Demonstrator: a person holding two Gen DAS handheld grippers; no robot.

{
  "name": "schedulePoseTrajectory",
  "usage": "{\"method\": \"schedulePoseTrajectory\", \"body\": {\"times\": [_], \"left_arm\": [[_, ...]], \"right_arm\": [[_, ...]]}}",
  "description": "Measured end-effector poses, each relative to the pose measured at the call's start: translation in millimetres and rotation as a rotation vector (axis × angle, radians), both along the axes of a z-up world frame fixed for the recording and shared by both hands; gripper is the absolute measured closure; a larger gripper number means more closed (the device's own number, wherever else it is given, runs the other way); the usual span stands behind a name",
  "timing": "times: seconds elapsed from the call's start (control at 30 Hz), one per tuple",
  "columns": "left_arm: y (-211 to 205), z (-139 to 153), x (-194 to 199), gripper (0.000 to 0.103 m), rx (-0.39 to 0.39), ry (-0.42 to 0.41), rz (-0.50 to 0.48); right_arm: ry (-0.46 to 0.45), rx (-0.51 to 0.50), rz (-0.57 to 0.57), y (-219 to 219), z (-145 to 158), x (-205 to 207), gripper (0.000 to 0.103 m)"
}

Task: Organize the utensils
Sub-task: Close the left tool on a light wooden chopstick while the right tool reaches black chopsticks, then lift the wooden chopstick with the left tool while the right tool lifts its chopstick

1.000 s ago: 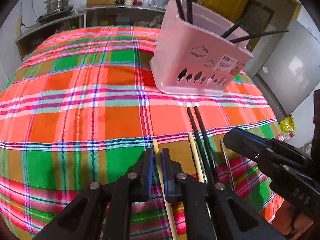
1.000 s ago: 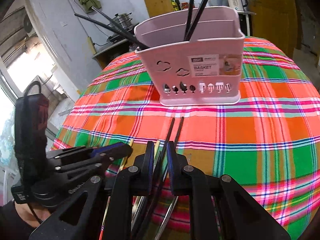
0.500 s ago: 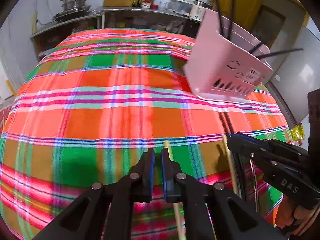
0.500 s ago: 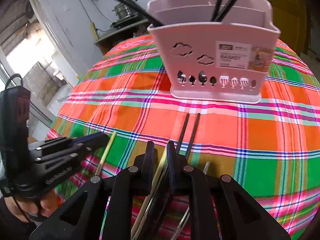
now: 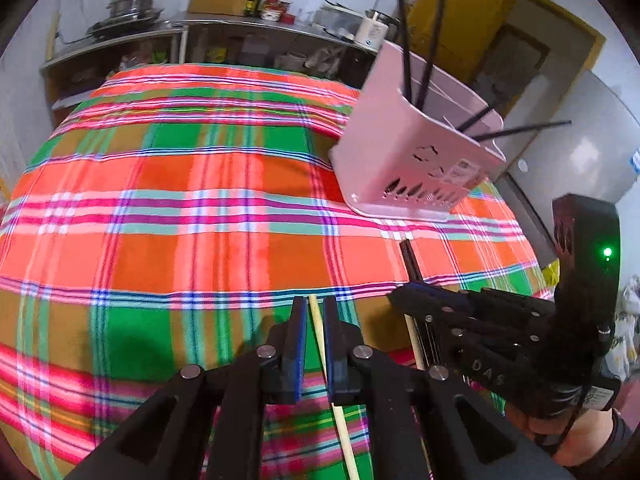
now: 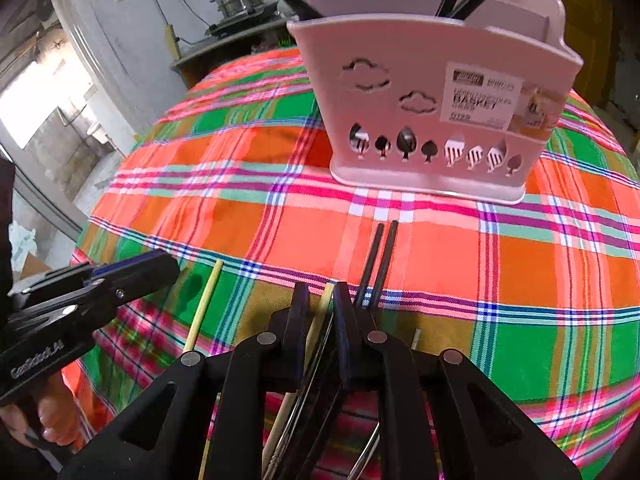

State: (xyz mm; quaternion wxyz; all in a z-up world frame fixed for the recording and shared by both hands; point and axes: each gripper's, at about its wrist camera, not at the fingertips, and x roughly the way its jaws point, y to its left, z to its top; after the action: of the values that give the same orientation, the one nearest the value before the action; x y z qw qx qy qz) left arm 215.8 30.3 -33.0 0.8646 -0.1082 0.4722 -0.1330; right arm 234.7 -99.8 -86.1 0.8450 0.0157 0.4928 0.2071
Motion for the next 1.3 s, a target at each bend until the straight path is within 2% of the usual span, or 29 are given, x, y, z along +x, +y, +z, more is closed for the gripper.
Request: {"method": "schedulePoseTrajectory", "body": {"times": [0.17, 0.3, 0.43, 0.5, 0.73, 0.8, 0.93, 1.17, 1.3], "left_arm": [[-6, -10, 10, 0.096, 0.021, 0.053, -0.007], [-7, -13, 13, 0.096, 0.025, 0.078, -0.005], [-8, -11, 14, 0.094, 0.024, 0.085, -0.012], [-11, -13, 17, 0.089, 0.029, 0.093, -0.022], [-21, -17, 24, 0.089, 0.081, 0.080, -0.021], [-22, -17, 25, 0.096, 0.107, 0.079, -0.016], [-20, -16, 25, 0.098, 0.109, 0.077, 0.001], [-5, 22, 15, 0.099, 0.078, 0.006, 0.019], [-3, 52, 7, 0.099, 0.067, -0.054, 0.015]], "right_arm": [[0.001, -0.010, 0.013, 3, 1, 3, 0.090], [0.003, -0.011, 0.015, 3, 0, 6, 0.094], [0.007, 0.001, 0.017, 1, -1, 6, 0.094], [0.006, 0.004, 0.016, 1, -1, 6, 0.094], [0.005, 0.008, 0.017, -2, 0, 5, 0.095], [0.004, 0.006, 0.020, -2, 0, 5, 0.095], [0.008, 0.021, 0.021, -1, 2, 6, 0.098], [-0.045, 0.051, 0.039, 1, 28, -1, 0.098], [-0.106, 0.066, 0.054, 0, 58, -9, 0.098]]}}
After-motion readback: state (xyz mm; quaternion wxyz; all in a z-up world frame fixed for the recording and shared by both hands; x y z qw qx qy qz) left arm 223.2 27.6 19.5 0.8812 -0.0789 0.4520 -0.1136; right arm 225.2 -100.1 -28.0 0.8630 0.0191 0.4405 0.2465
